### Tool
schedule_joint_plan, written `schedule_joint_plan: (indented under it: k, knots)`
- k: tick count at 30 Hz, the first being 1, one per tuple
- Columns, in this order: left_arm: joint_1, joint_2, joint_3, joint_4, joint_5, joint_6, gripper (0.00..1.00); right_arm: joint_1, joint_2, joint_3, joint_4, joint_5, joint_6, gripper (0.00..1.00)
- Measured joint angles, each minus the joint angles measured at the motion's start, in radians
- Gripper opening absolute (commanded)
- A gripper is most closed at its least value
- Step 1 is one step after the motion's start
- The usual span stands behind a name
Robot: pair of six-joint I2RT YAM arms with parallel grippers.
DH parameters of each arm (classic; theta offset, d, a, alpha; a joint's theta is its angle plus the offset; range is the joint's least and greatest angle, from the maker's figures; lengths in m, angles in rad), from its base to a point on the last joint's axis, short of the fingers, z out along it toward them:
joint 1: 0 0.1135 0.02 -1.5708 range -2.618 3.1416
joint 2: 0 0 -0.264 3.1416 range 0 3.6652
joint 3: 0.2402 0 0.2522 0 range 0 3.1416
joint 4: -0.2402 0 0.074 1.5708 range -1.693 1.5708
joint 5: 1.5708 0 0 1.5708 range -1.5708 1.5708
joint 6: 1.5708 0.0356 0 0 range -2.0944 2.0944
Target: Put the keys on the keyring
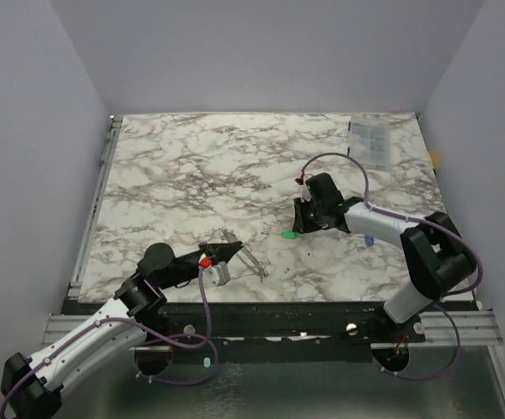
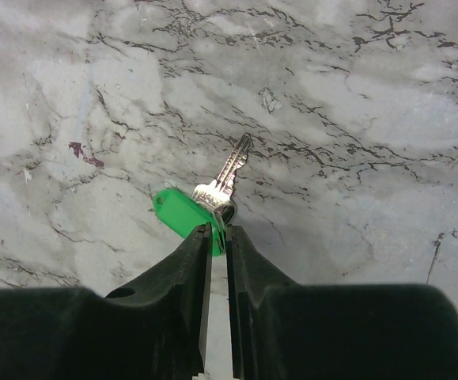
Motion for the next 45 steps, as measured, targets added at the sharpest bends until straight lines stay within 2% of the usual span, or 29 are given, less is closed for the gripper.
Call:
schedule_joint_plan:
  k: [8, 12, 22, 29, 31, 38, 45]
  knots:
    - [0.0, 0.0, 0.0, 0.0, 0.0, 0.0, 0.0, 0.003, 0.002, 0.0, 0.0, -0.001, -0.002, 0.16]
    - [0.0, 0.0, 0.0, 0.0, 0.0, 0.0, 0.0, 0.004, 0.012, 0.0, 0.0, -0.001, -0.003, 0.01]
    - [0.0, 0.0, 0.0, 0.0, 0.012, 0.016, 0.0, 0.006, 0.0, 0.0, 0.0, -0.001, -0.015, 0.01]
    - [0.0, -0.006, 0.0, 0.003, 0.087, 0.022, 0.0, 0.012, -0.122, 0.0, 0.001, -0.011, -0.037, 0.01]
    - [0.0, -0.015, 0.0, 0.016, 0.131, 0.022, 0.0, 0.017, -0.219, 0.0, 0.008, -0.028, -0.05, 0.01]
    - [0.001, -0.022, 0.0, 0.057, 0.24, 0.017, 0.0, 0.027, -0.398, 0.0, 0.013, -0.099, -0.097, 0.01]
    - [0.001, -0.011, 0.0, 0.084, 0.333, 0.002, 0.0, 0.109, -0.531, -0.008, 0.047, -0.173, -0.19, 0.01]
